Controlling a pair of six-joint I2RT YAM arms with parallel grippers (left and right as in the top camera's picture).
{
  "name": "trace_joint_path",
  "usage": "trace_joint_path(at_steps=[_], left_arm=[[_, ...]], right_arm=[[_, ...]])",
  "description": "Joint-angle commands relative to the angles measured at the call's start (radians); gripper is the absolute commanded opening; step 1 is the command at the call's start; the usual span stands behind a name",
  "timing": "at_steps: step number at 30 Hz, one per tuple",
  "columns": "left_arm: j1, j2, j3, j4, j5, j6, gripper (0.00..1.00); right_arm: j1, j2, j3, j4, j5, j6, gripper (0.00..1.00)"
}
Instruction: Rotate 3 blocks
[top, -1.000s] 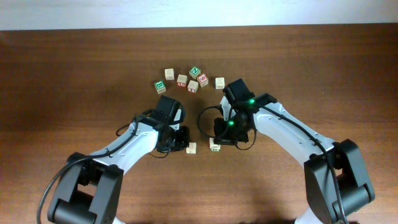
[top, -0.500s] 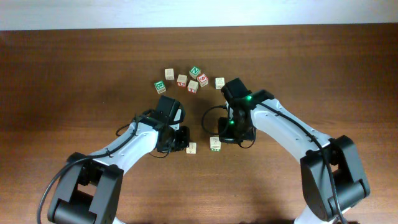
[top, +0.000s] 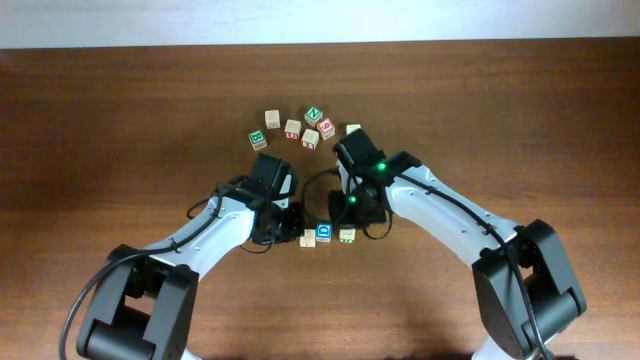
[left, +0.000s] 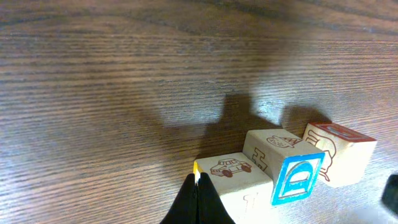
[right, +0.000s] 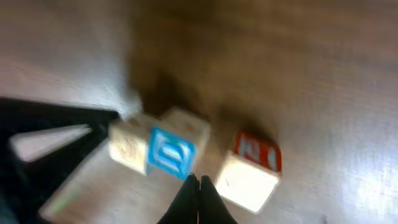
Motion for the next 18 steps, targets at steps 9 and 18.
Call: trace_joint_path(at_steps=[9, 18], left_arm=[[-0.001, 0.007, 0.01, 0.016, 0.01, 0.013, 0.0], [-0.001, 0.007, 0.01, 0.015, 0.01, 0.013, 0.0]], right_arm=[[0.039, 0.09, 0.017, 0.108, 0.031, 0.072, 0.04], [0.06, 0.09, 0.017, 0.066, 0.019, 0.094, 0.04]])
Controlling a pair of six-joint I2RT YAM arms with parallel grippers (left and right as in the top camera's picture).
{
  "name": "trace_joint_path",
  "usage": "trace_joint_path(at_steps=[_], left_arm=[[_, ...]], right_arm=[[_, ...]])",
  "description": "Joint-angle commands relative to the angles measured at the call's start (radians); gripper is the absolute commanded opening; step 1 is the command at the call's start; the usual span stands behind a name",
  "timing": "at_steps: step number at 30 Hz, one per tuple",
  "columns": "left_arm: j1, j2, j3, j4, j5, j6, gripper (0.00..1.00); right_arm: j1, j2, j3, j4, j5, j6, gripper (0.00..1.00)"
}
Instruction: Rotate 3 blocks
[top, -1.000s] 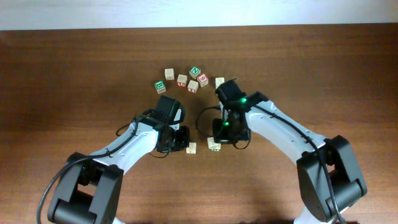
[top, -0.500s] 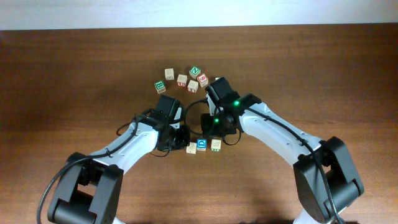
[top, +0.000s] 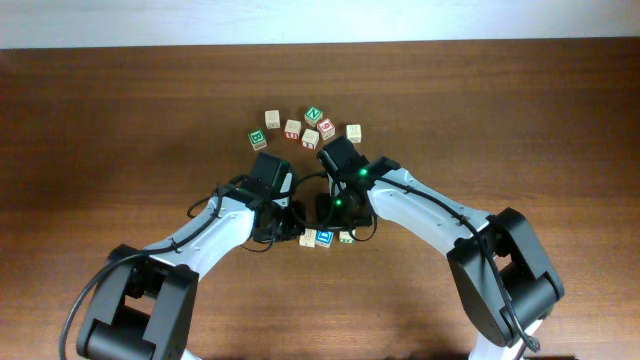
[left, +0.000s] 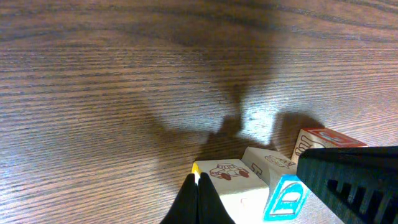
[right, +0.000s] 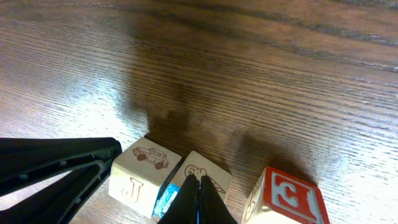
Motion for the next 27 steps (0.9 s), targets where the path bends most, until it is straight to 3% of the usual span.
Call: trace_joint_path(at_steps=[1, 16, 22, 27], left_arm=[[-0.001, 0.007, 0.009, 0.003, 0.008, 0.013, 0.0], [-0.001, 0.007, 0.009, 0.002, 0.008, 0.013, 0.0], [-0.001, 0.007, 0.009, 0.002, 0.008, 0.013, 0.0], [-0.001, 0.007, 0.009, 0.002, 0.008, 0.013, 0.0]], right_arm=[[0.006, 0.005, 0.011, -0.001, -0.016, 0.009, 0.04], [0.016, 0.005, 0.014, 0.008, -0.052, -0.019, 0.04], [-0.091, -0.058, 0.102, -0.177, -0.078, -0.074, 0.04], [-0.173, -0.066, 0.06, -0.279, -0.035, -0.1, 0.04]])
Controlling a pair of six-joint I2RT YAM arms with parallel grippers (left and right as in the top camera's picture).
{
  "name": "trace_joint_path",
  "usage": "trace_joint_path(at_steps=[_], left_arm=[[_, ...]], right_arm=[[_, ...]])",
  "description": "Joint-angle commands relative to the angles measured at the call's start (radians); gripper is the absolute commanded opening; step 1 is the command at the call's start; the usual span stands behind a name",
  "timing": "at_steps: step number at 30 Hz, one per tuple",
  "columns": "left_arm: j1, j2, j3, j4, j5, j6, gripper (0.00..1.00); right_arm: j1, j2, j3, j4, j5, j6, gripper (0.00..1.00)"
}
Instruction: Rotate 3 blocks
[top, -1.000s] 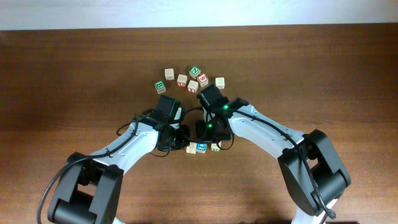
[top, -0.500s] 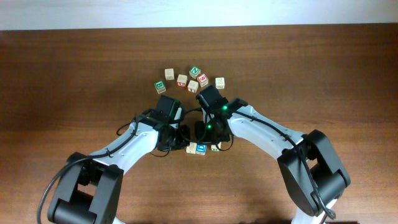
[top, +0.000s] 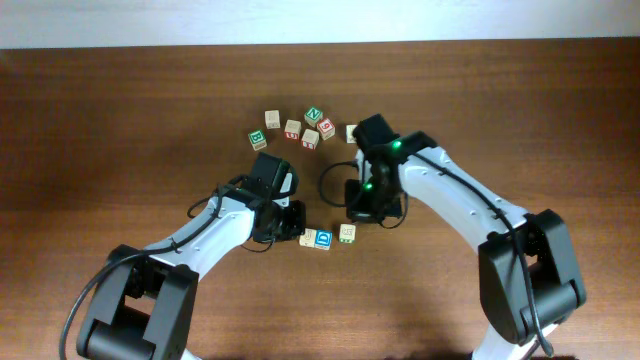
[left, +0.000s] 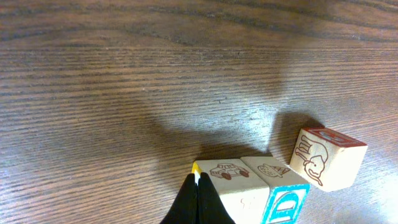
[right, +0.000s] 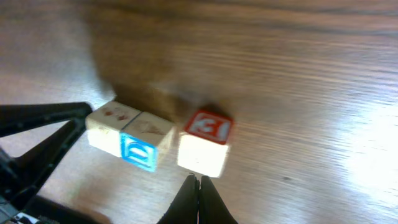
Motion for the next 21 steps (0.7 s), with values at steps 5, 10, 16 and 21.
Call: trace_joint_path(at_steps=[5, 10, 16, 21], left_arm=[[-0.001, 0.007, 0.009, 0.002, 0.008, 0.013, 0.0], [-0.001, 0.007, 0.009, 0.002, 0.008, 0.013, 0.0], [-0.001, 0.007, 0.009, 0.001, 0.008, 0.013, 0.0], [-0.001, 0.007, 0.009, 0.001, 0.008, 0.013, 0.0]], right_arm=[[-0.013, -0.023, -0.117, 0.079, 0.051, 0.035, 0.04], [-0.013, -0.023, -0.131, 0.094, 0.078, 0.086, 0.04], [-0.013, -0.023, -0.171, 0.104, 0.088, 0.121, 0.04], [-0.013, -0.023, -0.177, 0.122, 0.087, 0.121, 0.04]])
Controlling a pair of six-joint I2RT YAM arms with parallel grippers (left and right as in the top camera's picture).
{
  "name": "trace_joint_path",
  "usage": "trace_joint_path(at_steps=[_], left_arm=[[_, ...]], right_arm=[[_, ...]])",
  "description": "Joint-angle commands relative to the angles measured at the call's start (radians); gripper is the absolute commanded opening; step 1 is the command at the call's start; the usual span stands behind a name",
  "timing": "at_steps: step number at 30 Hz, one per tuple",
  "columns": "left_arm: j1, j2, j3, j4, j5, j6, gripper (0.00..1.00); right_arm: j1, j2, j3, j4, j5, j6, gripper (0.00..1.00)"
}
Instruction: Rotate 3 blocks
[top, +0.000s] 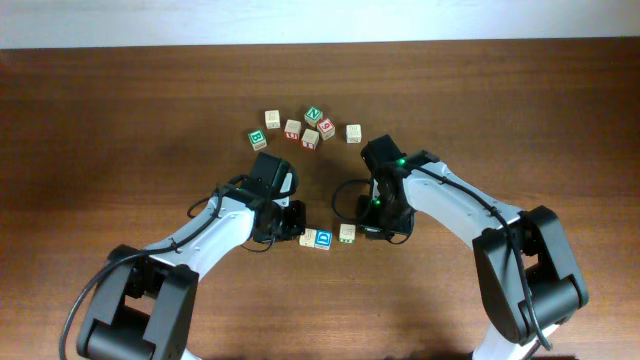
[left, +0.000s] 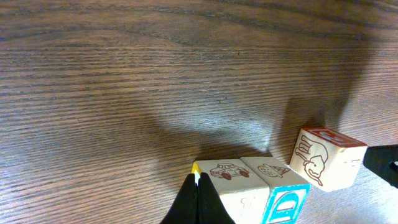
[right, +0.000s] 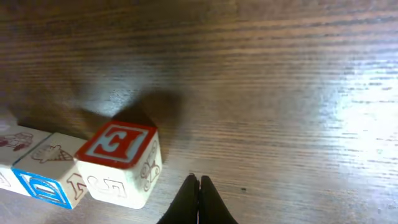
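Three blocks lie in a short row at mid-table. The cream car block (left: 227, 177) and the blue-framed block (left: 283, 196) sit flush side by side. A red-topped block (right: 121, 162) stands a little apart to their right. My left gripper (left: 198, 180) is shut, with its tips touching the car block's near left corner. My right gripper (right: 198, 182) is also shut and holds nothing. It is low over the wood just right of the red-topped block (top: 347, 233).
Several more letter blocks (top: 305, 127) lie in a loose cluster farther back on the brown wooden table (top: 520, 100). Both arms reach in toward the middle from the near edge.
My right gripper has moved from behind the row to low beside the red-topped block's right side. The blocks and my left gripper have stayed where they were.
At first the blue-framed block sat askew between the car block and the red-topped one, my left tips at the car block. Then my right gripper was at the blue-framed block. Later that block lay flush with the car block, and my right gripper was behind the row.
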Motion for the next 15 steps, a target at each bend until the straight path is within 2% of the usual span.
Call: trace_joint_path(at_steps=[1, 15], left_arm=[[-0.001, 0.007, 0.009, 0.001, 0.008, 0.013, 0.0], [-0.001, 0.007, 0.009, -0.001, 0.008, 0.013, 0.0]], right_arm=[[0.002, -0.02, -0.006, 0.018, 0.015, 0.013, 0.04], [0.003, -0.02, -0.055, 0.066, -0.031, 0.012, 0.04]])
